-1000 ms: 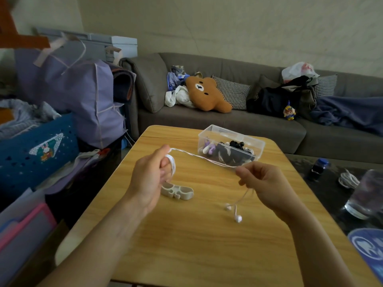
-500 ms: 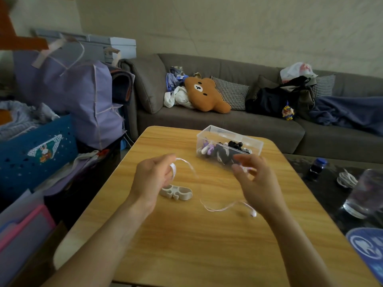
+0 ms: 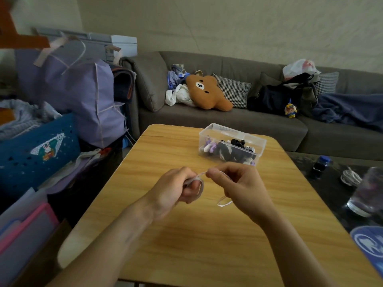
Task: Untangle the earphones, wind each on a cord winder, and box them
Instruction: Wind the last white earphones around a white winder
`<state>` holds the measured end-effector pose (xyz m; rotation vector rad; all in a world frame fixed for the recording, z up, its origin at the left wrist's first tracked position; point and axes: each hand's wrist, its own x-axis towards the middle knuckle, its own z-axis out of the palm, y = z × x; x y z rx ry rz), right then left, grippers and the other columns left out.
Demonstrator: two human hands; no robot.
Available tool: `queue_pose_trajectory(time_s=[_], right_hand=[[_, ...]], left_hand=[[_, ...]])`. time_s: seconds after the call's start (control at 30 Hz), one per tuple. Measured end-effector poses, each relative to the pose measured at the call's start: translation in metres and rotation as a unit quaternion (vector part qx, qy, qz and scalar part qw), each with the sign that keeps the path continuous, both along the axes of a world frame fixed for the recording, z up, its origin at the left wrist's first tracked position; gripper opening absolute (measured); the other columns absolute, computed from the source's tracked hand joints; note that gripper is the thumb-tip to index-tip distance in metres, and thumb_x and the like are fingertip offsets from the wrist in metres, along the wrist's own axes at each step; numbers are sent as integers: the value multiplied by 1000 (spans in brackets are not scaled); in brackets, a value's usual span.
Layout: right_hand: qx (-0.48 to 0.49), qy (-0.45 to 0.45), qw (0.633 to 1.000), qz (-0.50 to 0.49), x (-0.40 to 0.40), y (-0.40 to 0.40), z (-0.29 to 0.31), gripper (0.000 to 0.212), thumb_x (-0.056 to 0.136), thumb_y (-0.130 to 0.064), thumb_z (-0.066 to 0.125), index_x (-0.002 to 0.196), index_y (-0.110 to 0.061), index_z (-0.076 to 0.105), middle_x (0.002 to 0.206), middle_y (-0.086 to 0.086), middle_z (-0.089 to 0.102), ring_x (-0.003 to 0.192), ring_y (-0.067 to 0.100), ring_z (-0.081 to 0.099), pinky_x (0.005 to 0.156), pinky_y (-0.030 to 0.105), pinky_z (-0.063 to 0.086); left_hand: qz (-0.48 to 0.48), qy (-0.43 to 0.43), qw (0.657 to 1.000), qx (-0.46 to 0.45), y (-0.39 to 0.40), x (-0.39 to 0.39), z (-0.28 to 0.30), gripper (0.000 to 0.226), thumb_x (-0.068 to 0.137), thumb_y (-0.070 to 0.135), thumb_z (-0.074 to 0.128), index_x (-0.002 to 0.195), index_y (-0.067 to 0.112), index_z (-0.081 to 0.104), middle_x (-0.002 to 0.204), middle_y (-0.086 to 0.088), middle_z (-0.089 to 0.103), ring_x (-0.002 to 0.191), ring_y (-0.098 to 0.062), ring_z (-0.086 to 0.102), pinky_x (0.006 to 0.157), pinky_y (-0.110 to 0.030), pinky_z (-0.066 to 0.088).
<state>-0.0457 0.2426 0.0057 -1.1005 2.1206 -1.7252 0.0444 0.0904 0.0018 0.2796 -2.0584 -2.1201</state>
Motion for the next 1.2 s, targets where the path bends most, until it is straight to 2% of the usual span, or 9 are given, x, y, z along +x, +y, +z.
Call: queue_pose_trajectory(time_s=[0.13, 0.27, 0.37, 0.47, 0.63, 0.77, 0.93, 1.1, 1.2], right_hand=[[28, -34, 999, -13, -6, 5, -2, 27, 90, -41, 62, 84, -18, 75, 53, -6, 45, 51, 14, 36, 49, 25, 33], [120, 13, 993, -6, -5, 2, -7, 25, 97, -39, 59, 83, -24, 74, 56, -5, 49, 52, 11, 41, 54, 32, 37], [179, 55, 982, 34, 4, -6, -9, 25, 99, -39, 58, 86, -24, 74, 57, -6, 56, 49, 2, 44, 52, 22, 39], [242, 110, 961, 71, 17, -12, -9, 25, 99, -43, 57, 92, -26, 74, 60, -6, 62, 49, 1, 49, 52, 18, 39], [192, 164, 965, 66, 26, -14, -2, 30, 99, -41, 58, 76, -24, 69, 60, 5, 60, 52, 19, 49, 55, 38, 42], [137, 138, 979, 53, 22, -4, 9, 35, 98, -43, 60, 71, -23, 69, 50, -7, 43, 48, 9, 35, 49, 29, 30], [122, 120, 985, 36, 12, 7, 15, 31, 95, -39, 62, 71, -24, 74, 49, -6, 54, 45, 6, 37, 47, 21, 30], [97, 112, 989, 3, 4, 9, 10, 30, 85, -45, 72, 74, -18, 77, 47, -7, 49, 44, 4, 39, 47, 18, 32], [86, 96, 991, -23, -1, 10, 7, 36, 78, -55, 69, 72, -20, 75, 52, 2, 55, 48, 5, 44, 49, 23, 37]], left_hand=[[-1, 36, 984, 176, -5, 2, 3, 34, 103, 20, 35, 74, 11, 51, 61, -3, 41, 56, -17, 34, 64, -33, 30], [34, 110, 943, 311, -14, 1, 4, 24, 98, 23, 46, 101, 7, 64, 95, -10, 70, 82, -20, 68, 68, -30, 37], [57, 136, 950, 275, -17, 1, 2, 25, 98, 16, 50, 119, 7, 59, 120, -13, 70, 111, -25, 68, 63, -25, 37], [90, 136, 965, 203, -15, 2, -1, 31, 93, 5, 55, 124, 5, 58, 118, -11, 72, 112, -23, 68, 59, -21, 40], [111, 105, 976, -158, -11, 0, -13, 25, 95, 0, 60, 118, 9, 64, 104, 1, 76, 96, -12, 73, 78, -24, 59], [-19, 59, 992, -109, -9, 3, -10, 18, 102, 7, 48, 114, 3, 60, 94, -7, 68, 84, -10, 63, 71, -19, 51], [-89, 12, 986, -139, -1, 8, -3, 33, 106, 12, 35, 102, -10, 59, 72, -1, 56, 62, -6, 49, 61, -12, 39], [-107, -15, 988, -110, -1, 6, -1, 35, 106, 22, 39, 76, 8, 50, 60, 2, 39, 56, -9, 33, 55, -20, 27], [-93, 6, 996, -6, -5, 5, 0, 37, 98, 28, 47, 64, 13, 46, 55, 0, 30, 54, -14, 24, 59, -32, 17]])
